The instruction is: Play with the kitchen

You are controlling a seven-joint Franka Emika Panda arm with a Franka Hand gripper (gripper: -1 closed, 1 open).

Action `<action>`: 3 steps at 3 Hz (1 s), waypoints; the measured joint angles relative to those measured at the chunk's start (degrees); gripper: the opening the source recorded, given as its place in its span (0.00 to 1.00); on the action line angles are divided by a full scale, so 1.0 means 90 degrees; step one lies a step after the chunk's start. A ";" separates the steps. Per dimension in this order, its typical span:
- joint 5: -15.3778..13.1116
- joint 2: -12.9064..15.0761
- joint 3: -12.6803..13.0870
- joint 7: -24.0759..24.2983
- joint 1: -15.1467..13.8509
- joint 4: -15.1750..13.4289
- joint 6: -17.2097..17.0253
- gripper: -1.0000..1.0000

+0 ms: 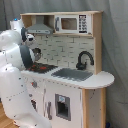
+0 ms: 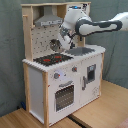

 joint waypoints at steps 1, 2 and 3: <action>0.0477 -0.0422 0.0014 -0.0336 -0.0206 0.0369 -0.0014 0.00; 0.0899 -0.0785 0.0023 -0.0624 -0.0396 0.0701 -0.0054 0.00; 0.1290 -0.1117 0.0074 -0.0920 -0.0624 0.1024 -0.0168 0.00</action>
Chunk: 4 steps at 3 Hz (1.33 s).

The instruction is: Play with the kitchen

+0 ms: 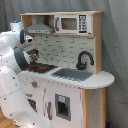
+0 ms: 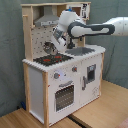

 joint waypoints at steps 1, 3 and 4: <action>0.0262 -0.0221 0.0258 -0.0279 -0.0354 0.0214 -0.0170 0.00; 0.0263 -0.0378 0.1020 -0.0404 -0.1084 0.0532 -0.0671 0.00; 0.0266 -0.0733 0.1178 -0.0403 -0.1360 0.0991 -0.0796 0.00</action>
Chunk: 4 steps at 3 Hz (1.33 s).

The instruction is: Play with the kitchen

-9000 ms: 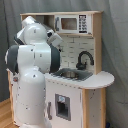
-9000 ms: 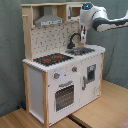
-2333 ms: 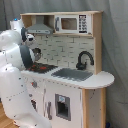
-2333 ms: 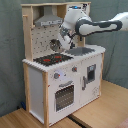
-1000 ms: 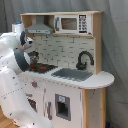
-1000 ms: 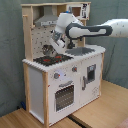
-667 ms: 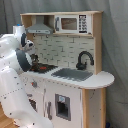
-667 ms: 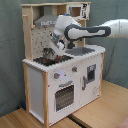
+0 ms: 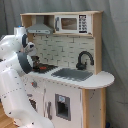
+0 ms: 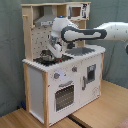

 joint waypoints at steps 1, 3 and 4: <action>0.0000 -0.0197 0.0264 0.0000 -0.0298 0.0468 -0.0063 0.00; 0.0000 -0.0197 0.0264 0.0001 -0.0318 0.0490 -0.0084 1.00; -0.0004 -0.0189 0.0247 0.0045 -0.0345 0.1065 -0.0359 1.00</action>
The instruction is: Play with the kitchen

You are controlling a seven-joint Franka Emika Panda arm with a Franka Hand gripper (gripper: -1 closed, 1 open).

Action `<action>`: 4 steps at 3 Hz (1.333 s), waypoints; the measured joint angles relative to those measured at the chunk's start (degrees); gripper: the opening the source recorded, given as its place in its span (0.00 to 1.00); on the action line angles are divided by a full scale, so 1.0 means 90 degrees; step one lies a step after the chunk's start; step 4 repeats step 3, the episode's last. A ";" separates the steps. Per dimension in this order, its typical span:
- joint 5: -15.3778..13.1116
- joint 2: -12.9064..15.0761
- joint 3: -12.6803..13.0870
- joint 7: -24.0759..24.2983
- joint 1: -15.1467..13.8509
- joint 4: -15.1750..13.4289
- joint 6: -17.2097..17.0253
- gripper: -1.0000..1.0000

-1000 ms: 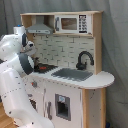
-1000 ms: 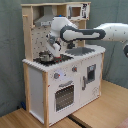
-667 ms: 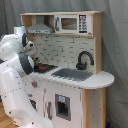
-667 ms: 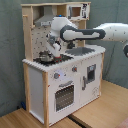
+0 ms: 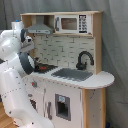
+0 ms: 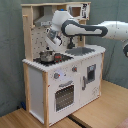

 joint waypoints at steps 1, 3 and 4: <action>-0.0094 0.0004 -0.0019 0.0027 0.0005 0.0485 -0.0406 1.00; -0.0870 -0.0013 -0.0020 0.0663 0.0448 0.1036 -0.0478 1.00; -0.0870 -0.0013 -0.0020 0.0663 0.0448 0.1036 -0.0478 1.00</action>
